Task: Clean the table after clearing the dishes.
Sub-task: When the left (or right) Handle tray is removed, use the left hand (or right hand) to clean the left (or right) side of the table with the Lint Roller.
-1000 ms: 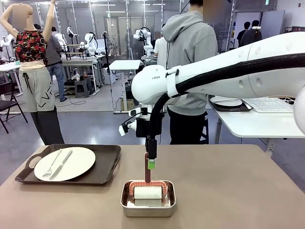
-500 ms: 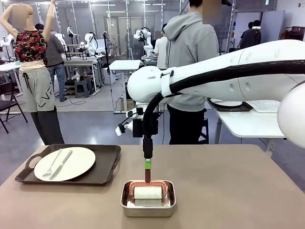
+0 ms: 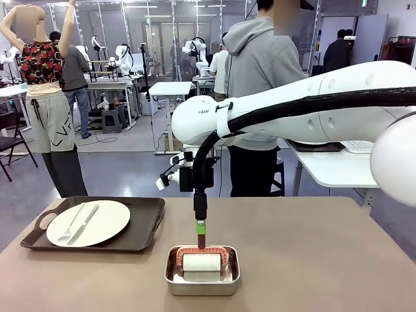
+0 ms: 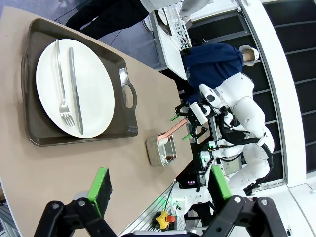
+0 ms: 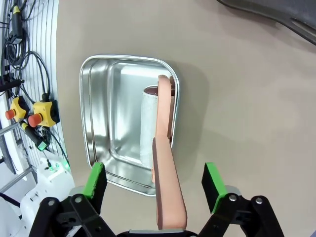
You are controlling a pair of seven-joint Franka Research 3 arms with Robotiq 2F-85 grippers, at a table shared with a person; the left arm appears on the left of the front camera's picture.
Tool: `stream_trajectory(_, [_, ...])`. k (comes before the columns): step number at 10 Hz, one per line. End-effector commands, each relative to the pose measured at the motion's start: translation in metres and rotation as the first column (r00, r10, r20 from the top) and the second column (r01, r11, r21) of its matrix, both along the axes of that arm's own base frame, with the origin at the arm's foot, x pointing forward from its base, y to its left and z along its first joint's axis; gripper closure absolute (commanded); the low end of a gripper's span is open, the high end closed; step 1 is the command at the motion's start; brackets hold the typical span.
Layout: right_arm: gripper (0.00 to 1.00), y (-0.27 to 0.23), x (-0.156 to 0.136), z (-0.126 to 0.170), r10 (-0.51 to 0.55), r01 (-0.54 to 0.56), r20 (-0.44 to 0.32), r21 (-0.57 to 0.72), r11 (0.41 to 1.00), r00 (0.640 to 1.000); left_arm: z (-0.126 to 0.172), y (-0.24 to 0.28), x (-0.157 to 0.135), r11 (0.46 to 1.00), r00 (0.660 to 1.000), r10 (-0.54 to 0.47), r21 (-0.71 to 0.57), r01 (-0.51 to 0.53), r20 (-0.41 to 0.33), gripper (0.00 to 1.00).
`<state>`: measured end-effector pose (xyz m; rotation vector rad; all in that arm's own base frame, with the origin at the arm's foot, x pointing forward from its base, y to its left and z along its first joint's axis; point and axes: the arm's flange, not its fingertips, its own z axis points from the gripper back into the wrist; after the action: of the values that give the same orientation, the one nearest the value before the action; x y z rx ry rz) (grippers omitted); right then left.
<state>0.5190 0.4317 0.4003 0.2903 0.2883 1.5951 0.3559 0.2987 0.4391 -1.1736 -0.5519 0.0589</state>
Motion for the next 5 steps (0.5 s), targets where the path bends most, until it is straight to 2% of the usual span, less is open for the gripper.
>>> stream_trajectory(1, [0.19,0.0014,-0.0056,0.0048,0.010,-0.009,0.018,-0.027,1.000,1.000,0.0017,0.0013,-0.0019,1.000,1.000,0.001,0.002,-0.001,0.007,0.00])
stream_trajectory(2, [0.26,0.0009,-0.0047,0.0051,0.005,-0.005,0.016,-0.024,1.000,1.000,0.0017,0.0013,-0.0019,1.000,1.000,0.001,0.002,-0.001,0.007,0.00])
stream_trajectory(5, [0.57,-0.0026,-0.0040,0.0095,-0.003,0.003,0.024,-0.010,1.000,1.000,0.0017,0.0013,-0.0019,1.000,1.000,0.001,0.002,-0.001,0.007,0.00])
